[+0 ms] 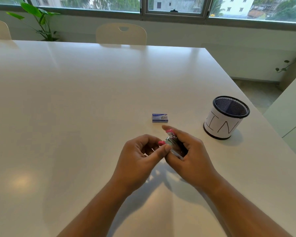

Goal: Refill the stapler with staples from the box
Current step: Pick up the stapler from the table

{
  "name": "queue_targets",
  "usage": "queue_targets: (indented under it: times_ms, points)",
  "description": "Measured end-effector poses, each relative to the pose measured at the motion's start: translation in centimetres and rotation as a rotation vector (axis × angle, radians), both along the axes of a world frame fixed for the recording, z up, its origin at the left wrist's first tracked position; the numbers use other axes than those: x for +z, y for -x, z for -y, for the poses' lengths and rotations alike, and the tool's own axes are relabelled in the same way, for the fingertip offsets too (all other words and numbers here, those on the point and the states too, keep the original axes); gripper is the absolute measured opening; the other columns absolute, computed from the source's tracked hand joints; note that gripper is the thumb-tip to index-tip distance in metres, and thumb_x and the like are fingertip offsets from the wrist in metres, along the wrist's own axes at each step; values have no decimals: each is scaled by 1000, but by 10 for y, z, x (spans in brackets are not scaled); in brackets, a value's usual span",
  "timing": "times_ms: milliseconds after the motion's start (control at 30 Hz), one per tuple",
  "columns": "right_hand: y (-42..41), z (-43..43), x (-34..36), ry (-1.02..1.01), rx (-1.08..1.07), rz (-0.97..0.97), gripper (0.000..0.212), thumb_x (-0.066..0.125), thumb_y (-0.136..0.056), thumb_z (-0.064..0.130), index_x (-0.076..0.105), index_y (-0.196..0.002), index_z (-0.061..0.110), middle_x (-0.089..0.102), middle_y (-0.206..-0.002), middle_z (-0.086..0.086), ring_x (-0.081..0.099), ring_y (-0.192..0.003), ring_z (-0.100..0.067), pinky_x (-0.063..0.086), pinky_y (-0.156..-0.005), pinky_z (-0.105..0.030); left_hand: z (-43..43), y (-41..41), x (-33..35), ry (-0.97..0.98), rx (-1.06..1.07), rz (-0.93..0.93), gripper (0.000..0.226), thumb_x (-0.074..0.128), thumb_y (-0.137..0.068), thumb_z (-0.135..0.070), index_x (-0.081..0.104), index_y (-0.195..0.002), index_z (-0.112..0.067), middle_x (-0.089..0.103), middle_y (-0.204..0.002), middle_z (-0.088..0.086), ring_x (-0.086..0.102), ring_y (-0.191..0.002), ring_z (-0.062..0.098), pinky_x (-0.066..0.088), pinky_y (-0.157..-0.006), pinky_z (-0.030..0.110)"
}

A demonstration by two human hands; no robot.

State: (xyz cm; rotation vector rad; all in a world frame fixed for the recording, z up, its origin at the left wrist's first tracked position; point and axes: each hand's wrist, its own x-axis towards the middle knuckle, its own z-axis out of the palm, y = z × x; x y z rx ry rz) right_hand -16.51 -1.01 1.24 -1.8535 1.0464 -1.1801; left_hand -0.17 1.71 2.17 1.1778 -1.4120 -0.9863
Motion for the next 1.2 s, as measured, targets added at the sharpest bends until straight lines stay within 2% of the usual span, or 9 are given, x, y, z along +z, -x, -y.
queue_targets:
  times_ms: [167,233,300,433,500,733,900,1033,1200]
  points:
    - [-1,0,2,-158,99,150,52,68,-83,39,61,-132,22,73,-96,7,71,-90,-17,58,-81,-28,1,-2,-1,2,-22,-96,11,67,-91,-25,71,-100,-18,73,-84,0,69,-75,13,55,-66,23]
    - [-1,-1,5,-192,102,207,38,68,-85,40,67,-121,30,73,-99,-9,68,-95,-34,60,-85,-44,0,-3,1,26,-26,-94,16,60,-94,-25,68,-105,-17,72,-86,-3,68,-79,14,55,-69,23]
    - [-2,-1,8,-169,72,190,21,70,-87,41,72,-106,34,76,-94,-6,67,-90,-39,61,-80,-50,0,-4,2,49,-34,-63,19,58,-94,-28,66,-108,-18,71,-88,-8,68,-83,14,56,-74,23]
    - [-3,-2,13,-180,66,244,19,75,-77,28,78,-95,22,75,-84,-3,69,-74,-26,61,-69,-35,2,-6,2,68,-20,-98,16,63,-92,-28,67,-104,-18,70,-88,-3,67,-85,17,57,-78,29]
    - [-4,-2,13,-189,72,260,25,79,-73,23,78,-96,14,73,-86,-13,70,-77,-26,61,-73,-38,4,-8,2,66,-13,-122,21,66,-87,-32,69,-102,-18,71,-86,-1,68,-83,18,57,-77,29]
    - [-3,-1,17,-168,4,180,26,80,-65,33,79,-90,24,77,-77,1,63,-69,-34,55,-63,-46,7,-12,2,135,23,-71,24,72,-80,-33,72,-101,-23,75,-88,-6,71,-84,18,57,-77,24]
    - [-3,-1,18,-239,82,352,27,74,-70,14,73,-95,5,76,-68,10,69,-60,-4,53,-59,-12,7,-7,1,189,76,-33,18,71,-81,-33,72,-99,-29,73,-87,-8,69,-81,16,57,-69,26]
    - [-6,-3,18,-238,92,436,17,74,-70,13,75,-87,13,75,-65,10,65,-53,-2,49,-50,-12,7,-3,3,249,94,-37,14,75,-84,-32,72,-98,-33,74,-88,-8,71,-84,19,59,-74,29]
    - [11,10,23,-364,-72,846,13,79,-58,26,78,-68,18,70,-59,4,58,-45,-2,49,-47,-11,10,-16,7,167,204,-342,11,73,-80,-24,75,-90,-26,74,-74,-6,66,-65,8,54,-62,18]
